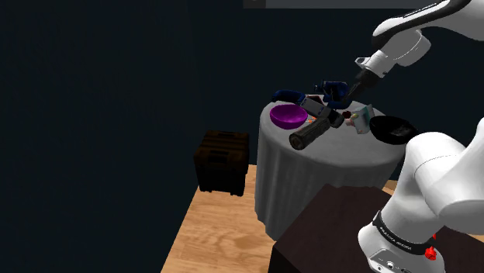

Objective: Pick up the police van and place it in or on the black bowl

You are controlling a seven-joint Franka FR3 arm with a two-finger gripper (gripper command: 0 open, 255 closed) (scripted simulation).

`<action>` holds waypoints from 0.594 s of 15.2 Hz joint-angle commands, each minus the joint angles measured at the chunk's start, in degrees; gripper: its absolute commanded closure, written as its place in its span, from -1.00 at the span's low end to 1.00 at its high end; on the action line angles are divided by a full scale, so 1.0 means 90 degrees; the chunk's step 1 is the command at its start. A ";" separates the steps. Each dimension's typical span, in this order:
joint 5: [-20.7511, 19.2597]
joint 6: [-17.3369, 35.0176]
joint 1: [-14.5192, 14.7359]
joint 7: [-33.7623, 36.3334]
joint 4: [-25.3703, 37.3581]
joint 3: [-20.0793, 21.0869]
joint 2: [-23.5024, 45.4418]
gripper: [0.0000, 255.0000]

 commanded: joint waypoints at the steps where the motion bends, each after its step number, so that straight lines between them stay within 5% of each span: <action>1: 0.0350 -0.0108 0.1440 -0.0630 0.0419 -0.1680 0.0300 -1.00; 2: 0.0281 -0.0120 0.2239 -0.0711 0.0632 -0.2508 0.0140 -1.00; 4: -0.0257 -0.0105 0.3190 -0.0557 0.1076 -0.3404 -0.0636 -1.00; 9: -0.0408 0.0239 0.3380 -0.0473 0.0885 -0.3502 -0.0863 -1.00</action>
